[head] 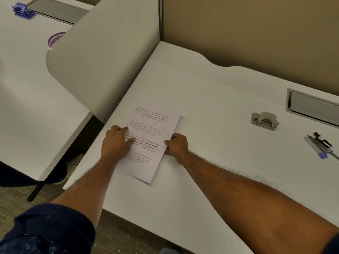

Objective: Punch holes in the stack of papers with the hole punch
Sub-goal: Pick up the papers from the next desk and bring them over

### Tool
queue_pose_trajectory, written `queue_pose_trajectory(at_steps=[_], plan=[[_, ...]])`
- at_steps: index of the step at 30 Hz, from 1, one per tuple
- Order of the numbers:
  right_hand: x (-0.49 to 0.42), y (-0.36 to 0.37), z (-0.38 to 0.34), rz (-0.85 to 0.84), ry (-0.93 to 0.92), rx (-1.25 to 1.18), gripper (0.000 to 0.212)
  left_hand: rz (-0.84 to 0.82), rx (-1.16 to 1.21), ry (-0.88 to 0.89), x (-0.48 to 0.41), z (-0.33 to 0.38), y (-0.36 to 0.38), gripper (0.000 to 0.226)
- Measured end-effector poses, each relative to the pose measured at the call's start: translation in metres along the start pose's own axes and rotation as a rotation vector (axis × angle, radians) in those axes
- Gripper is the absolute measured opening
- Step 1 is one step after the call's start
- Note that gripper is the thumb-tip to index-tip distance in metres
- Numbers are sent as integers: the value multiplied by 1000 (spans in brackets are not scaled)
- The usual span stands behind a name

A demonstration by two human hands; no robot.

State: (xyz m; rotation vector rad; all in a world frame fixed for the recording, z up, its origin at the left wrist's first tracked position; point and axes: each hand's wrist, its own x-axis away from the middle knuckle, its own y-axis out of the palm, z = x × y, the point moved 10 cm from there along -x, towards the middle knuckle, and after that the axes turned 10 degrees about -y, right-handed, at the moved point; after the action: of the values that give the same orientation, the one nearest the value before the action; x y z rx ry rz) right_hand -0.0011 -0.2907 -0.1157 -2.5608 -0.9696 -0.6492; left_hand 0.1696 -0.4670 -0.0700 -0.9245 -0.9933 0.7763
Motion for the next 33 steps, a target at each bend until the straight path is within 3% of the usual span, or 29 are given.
queue_pose_trajectory(at_steps=[8, 18, 22, 33], plan=[[6, -25, 4, -108, 38, -175, 14, 6, 245, 0, -7, -9, -10, 53], [26, -76, 15, -112, 56, -346, 11, -339, 508, -4, 7, 56, 19, 50], [32, -107, 17, -90, 35, -368, 13, -463, 506, 37, 15, 87, 35, 28], [52, -187, 25, -44, 0, -308, 22, -606, 595, 108, 54, 156, 62, 16]])
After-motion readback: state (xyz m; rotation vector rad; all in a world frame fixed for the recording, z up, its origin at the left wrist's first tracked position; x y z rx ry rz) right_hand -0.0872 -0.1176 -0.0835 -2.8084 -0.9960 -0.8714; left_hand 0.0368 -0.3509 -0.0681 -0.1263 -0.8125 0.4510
